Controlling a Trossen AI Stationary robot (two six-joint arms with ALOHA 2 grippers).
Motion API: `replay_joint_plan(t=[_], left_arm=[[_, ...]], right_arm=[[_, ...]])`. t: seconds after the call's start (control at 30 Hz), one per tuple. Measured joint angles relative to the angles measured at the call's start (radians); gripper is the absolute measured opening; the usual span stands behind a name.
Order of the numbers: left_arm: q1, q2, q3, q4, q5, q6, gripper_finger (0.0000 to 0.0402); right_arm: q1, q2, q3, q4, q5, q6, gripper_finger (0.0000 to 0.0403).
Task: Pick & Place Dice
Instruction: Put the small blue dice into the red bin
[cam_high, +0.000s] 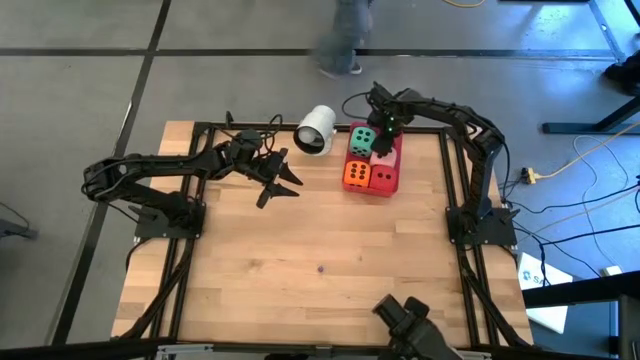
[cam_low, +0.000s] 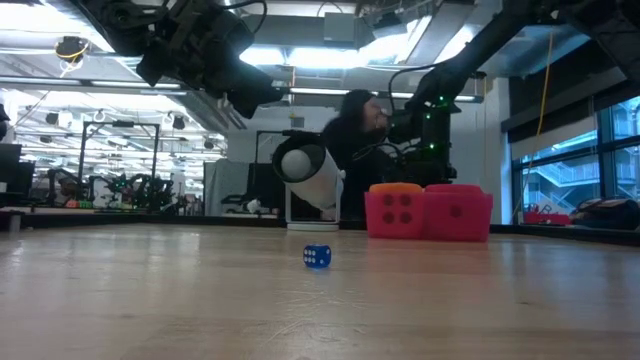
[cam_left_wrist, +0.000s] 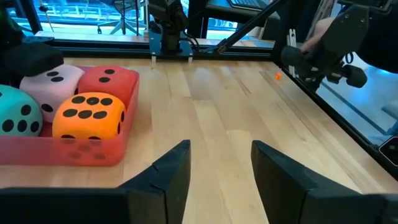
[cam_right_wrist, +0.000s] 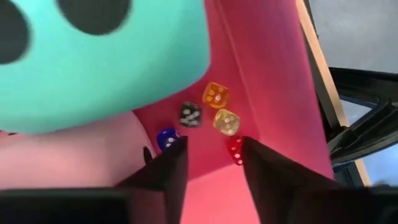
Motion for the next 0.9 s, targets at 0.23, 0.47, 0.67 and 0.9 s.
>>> replay_joint_plan(t=[0.23, 0.47, 0.67, 0.9], left_arm=[[0.0, 0.0, 0.0, 0.0, 0.0, 0.0, 0.016], [0.0, 0.0, 0.0, 0.0, 0.0, 0.0, 0.0159], [0.0, 0.0, 0.0, 0.0, 0.0, -0.003, 0.0162], [0.0, 0.0, 0.0, -0.046, -0.001, -0.03, 0.0164]], right_arm=[[-0.023, -0.013, 0.0, -0.003, -0.001, 0.008, 0.0239], [-0.024, -0.071, 0.0, -0.009, -0.037, 0.009, 0.0263], [-0.024, -0.147, 0.0, -0.031, -0.083, 0.013, 0.0245], [-0.024, -0.288, -0.001, -0.03, -0.315, 0.038, 0.0198]])
